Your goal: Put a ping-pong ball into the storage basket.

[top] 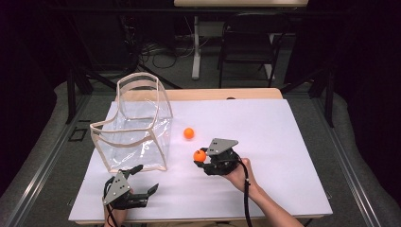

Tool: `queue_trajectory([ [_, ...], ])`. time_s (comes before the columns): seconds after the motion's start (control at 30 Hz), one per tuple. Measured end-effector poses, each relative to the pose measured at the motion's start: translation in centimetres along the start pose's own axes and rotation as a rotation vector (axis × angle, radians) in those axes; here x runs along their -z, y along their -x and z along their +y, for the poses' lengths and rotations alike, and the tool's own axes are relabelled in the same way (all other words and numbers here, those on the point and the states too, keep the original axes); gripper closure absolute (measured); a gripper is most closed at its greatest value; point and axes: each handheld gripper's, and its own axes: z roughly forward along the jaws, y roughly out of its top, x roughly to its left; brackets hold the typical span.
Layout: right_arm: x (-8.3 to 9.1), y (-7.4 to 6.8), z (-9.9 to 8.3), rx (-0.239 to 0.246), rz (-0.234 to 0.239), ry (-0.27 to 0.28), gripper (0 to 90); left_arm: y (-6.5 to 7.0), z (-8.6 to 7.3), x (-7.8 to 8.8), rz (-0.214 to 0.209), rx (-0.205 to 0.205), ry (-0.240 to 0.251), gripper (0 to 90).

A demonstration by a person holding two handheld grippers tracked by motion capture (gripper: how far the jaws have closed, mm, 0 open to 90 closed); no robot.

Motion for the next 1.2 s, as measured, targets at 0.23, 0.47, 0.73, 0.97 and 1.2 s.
queue_trajectory([
  [0.23,0.3,0.2,0.2,-0.008,-0.013,0.015,50.5,0.0,0.0,0.0,-0.006,-0.002,0.002,15.7],
  [0.47,0.8,0.6,0.6,-0.017,-0.028,0.040,50.5,0.0,0.0,-0.1,-0.004,-0.003,-0.002,15.7],
  [0.73,0.9,1.0,1.0,-0.029,-0.037,0.049,50.5,0.0,0.0,0.0,0.003,0.000,0.001,15.7],
  [0.97,0.7,1.4,1.7,-0.026,-0.041,0.052,50.5,0.0,0.0,0.1,0.004,0.002,0.005,15.7],
  [1.2,0.4,1.7,2.4,-0.023,-0.037,0.061,50.5,0.0,0.0,0.2,0.004,-0.001,0.004,15.7],
])
